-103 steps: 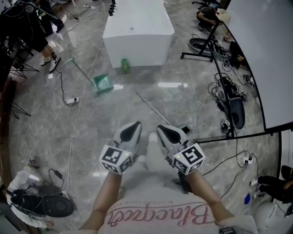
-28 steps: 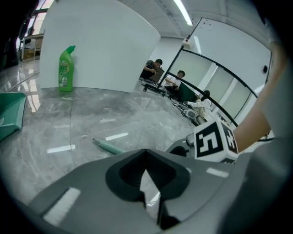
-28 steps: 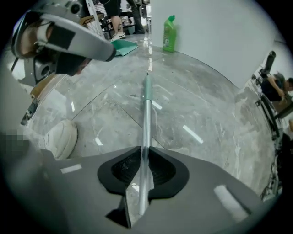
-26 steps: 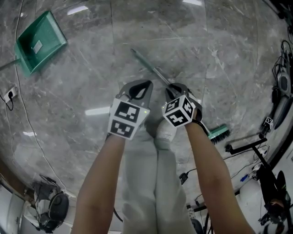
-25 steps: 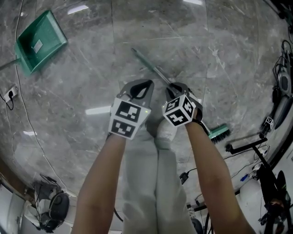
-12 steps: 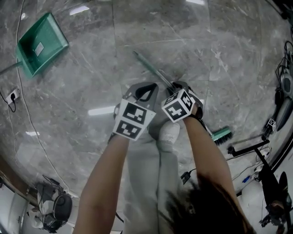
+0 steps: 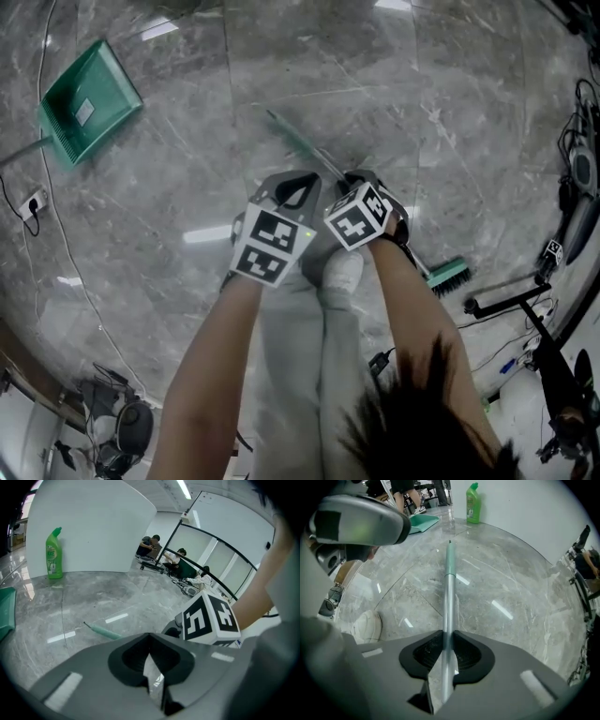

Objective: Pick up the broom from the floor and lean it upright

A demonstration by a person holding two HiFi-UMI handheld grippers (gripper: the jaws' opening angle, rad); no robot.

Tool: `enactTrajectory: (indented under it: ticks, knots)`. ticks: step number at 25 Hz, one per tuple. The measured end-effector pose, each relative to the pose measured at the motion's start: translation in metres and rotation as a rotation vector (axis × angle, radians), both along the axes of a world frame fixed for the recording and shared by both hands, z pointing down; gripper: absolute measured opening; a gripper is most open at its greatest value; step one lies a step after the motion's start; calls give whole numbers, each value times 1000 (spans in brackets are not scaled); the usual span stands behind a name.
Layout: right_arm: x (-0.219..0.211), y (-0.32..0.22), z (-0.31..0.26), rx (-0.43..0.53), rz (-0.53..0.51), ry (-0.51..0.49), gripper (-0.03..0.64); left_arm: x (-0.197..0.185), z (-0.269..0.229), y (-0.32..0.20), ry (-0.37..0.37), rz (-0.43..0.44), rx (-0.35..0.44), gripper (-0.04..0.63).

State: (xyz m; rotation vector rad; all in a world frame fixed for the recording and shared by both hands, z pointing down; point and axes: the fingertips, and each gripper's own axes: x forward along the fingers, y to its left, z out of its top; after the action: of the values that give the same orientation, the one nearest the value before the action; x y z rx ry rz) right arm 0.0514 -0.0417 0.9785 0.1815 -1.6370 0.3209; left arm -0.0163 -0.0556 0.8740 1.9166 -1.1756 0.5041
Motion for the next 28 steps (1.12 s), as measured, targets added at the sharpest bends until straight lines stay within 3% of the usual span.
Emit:
enactTrajectory:
  ticks: [11, 28]
  knots:
    - [-43, -71, -98, 100, 113, -171, 75, -21, -82, -52, -57, -25, 91, 0]
    - [-114, -191, -310, 352, 211, -524, 72, -71, -289, -157, -183, -63, 405, 0]
